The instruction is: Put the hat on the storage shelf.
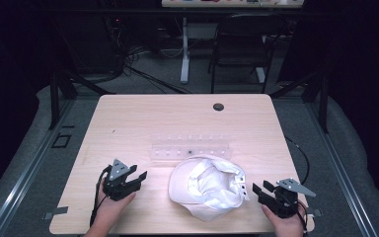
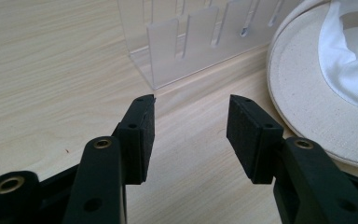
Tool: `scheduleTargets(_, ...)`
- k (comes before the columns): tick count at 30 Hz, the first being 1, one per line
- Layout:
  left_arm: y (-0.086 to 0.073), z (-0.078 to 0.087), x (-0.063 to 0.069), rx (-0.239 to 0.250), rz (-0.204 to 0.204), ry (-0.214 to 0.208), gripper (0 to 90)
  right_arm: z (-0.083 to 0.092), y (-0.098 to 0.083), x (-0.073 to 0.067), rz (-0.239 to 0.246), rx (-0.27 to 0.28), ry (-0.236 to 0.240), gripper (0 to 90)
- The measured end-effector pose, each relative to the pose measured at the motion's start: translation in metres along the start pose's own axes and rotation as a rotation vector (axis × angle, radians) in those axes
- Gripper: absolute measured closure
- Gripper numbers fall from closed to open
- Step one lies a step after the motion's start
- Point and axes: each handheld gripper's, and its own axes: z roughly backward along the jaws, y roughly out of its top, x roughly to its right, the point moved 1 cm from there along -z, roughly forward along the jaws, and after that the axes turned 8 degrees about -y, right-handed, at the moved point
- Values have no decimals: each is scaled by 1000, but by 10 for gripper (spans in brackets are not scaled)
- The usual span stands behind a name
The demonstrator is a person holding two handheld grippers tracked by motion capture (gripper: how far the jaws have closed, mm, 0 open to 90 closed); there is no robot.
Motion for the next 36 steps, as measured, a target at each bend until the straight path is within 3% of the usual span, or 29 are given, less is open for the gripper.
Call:
scheduleTargets(2, 0, -1, 1, 0, 1, -1, 520, 2, 6, -1, 24, -5, -3, 521)
scheduleTargets(8, 0, -2, 3, -11, -14, -7, 520, 8, 21, -7, 34, -37, 24, 547)
scheduleTargets(14, 0, -1, 2, -14, -9, -7, 520, 10, 30, -9, 20, -77, 27, 545)
scheduleTargets(15, 0, -1, 2, -14, -7, -9, 520, 10, 34, -9, 17, -108, 33, 544)
scheduleTargets(21, 0, -1, 2, -15, -7, -11, 520, 9, 41, -10, -7, -170, 54, 541)
scheduleTargets(31, 0, -2, 2, -17, -4, -11, 519, 10, 59, -14, -87, -281, 187, 506)
scheduleTargets(32, 0, -2, 2, -17, -4, -11, 519, 8, 62, -14, -109, -318, 231, 494)
scheduleTargets(33, 0, -2, 2, -17, -4, -11, 519, 8, 62, -14, -109, -318, 231, 494)
scheduleTargets(36, 0, -2, 3, -18, -5, -12, 518, 2, 65, -13, -148, -359, 290, 475)
